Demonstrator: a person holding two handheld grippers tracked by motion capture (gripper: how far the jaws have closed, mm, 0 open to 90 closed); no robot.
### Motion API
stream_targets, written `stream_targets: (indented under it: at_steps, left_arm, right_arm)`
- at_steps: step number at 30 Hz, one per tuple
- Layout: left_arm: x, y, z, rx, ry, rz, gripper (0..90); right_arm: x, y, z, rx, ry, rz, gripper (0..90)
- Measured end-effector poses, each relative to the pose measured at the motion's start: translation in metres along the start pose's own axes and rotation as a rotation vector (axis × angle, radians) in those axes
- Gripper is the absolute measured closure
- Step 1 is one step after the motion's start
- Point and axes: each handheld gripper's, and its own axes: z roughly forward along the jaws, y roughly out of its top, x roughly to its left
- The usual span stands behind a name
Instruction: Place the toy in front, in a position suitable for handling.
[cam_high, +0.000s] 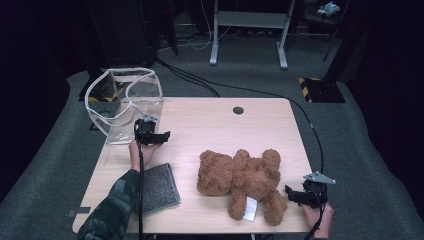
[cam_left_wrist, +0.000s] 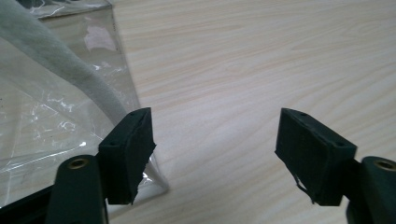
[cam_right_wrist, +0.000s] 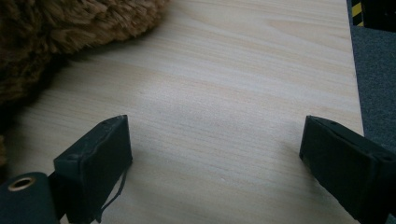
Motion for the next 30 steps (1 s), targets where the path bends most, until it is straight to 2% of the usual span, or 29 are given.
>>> stream_targets:
  at_steps: [3,6,11,14,21,25,30]
  left_arm:
    - [0.0,0.0,-0.008,-0.003,-0.023,-0.011,21.5]
    - [-0.001,-0.001,-0.018,-0.008,-0.049,0.002,18.0]
    - [-0.007,-0.008,-0.038,0.015,-0.099,0.034,14.0]
    - [-0.011,-0.018,-0.051,0.013,-0.118,0.039,11.1]
    - [-0.021,-0.048,-0.075,0.058,-0.139,0.059,7.2]
    - [-0.029,-0.066,-0.084,0.098,-0.138,0.08,7.0]
    - [-0.039,-0.088,-0.09,0.131,-0.157,0.071,8.5]
  right_arm:
    - [0.0,0.0,0.0,0.0,0.0,0.0,8.4]
    - [0.0,0.0,0.0,0.001,0.0,-0.001,8.4]
    - [0.0,0.0,0.0,0.0,0.0,0.0,8.4]
    - [0.0,0.0,0.0,0.0,0.0,0.0,8.4]
    - [0.0,0.0,0.0,0.0,0.0,0.0,8.4]
    - [0.0,0.0,0.0,0.0,0.0,0.001,8.4]
    - [0.0,0.0,0.0,0.0,0.0,0.001,8.4]
